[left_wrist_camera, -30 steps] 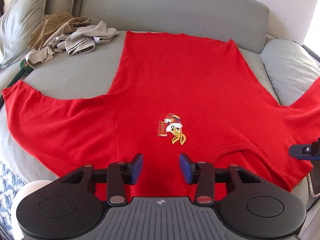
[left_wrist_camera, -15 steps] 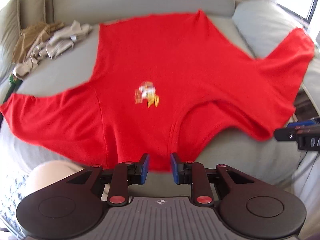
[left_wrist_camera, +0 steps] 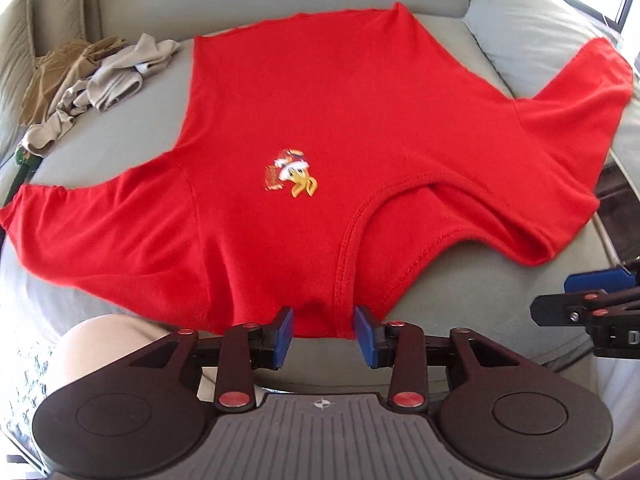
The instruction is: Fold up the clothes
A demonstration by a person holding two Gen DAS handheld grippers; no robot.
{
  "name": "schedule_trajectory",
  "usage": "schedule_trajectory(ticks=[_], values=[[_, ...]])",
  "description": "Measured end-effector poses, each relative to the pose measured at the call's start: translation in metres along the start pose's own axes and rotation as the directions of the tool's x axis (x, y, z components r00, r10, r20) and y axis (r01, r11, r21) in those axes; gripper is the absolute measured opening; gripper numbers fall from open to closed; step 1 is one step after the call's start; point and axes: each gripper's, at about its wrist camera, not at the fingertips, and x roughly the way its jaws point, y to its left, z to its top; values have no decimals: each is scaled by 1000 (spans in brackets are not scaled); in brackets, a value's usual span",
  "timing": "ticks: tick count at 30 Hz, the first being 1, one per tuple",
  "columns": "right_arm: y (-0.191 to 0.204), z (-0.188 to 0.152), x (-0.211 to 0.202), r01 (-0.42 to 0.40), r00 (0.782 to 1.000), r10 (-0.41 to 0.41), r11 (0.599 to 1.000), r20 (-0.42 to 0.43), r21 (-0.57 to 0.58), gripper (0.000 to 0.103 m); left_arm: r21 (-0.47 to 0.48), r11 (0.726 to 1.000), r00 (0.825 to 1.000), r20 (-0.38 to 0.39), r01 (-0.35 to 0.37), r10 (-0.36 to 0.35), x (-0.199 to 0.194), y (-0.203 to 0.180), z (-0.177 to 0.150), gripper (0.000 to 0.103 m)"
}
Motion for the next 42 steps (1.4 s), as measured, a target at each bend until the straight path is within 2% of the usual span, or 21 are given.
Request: schedule_trajectory(ticks=[3, 8, 11, 15, 18, 22, 26, 32, 34, 36, 37, 39, 41, 42], values=[[-8, -4, -29, -67, 995, 63, 997, 78, 40, 58, -18, 1000, 999, 45, -3, 3, -17, 3, 7, 42], [-44, 7, -88, -170, 965, 128, 970, 228, 173, 70, -61, 996, 989, 139, 58, -49, -50, 11, 28, 47], [-78, 11, -128, -207, 935, 110, 942, 337, 266, 73, -72, 994, 978, 193, 88, -72, -66, 10, 39, 48], [-118, 15, -168, -198, 902, 31, 916, 431, 349, 76, -102, 983, 968, 216, 154, -129, -75, 3, 56, 53], [-142, 18, -180, -170, 893, -36, 897, 449, 408, 77, -88, 985, 971, 203, 146, -126, -73, -13, 68, 55], [-171, 21, -183, -144, 895, -94, 864, 437, 482, 77, -58, 987, 976, 168, 153, -141, -68, -42, 83, 62], [-194, 29, -186, -89, 899, -155, 851, 409, 517, 77, -10, 979, 968, 154, 203, -199, -64, -72, 98, 66], [-235, 48, -197, 6, 887, -254, 841, 385, 541, 78, 19, 963, 955, 127, 269, -269, -50, -112, 122, 68], [-257, 59, -195, 19, 884, -270, 836, 383, 548, 81, 31, 960, 953, 117, 279, -281, -43, -124, 128, 68], [-284, 69, -187, -16, 878, -260, 823, 402, 568, 83, 43, 955, 950, 105, 293, -295, -36, -135, 133, 68], [-300, 73, -180, -58, 874, -239, 813, 422, 580, 83, 46, 952, 947, 97, 302, -305, -32, -140, 135, 68], [-332, 82, -167, -143, 861, -199, 788, 468, 599, 72, 46, 947, 944, 76, 318, -321, -24, -147, 138, 68], [-362, 93, -148, -205, 844, -183, 760, 505, 617, 48, 35, 945, 943, 56, 327, -328, -15, -151, 141, 68], [-375, 99, -138, -223, 837, -186, 743, 515, 631, 44, 26, 945, 944, 48, 327, -328, -11, -151, 143, 68]])
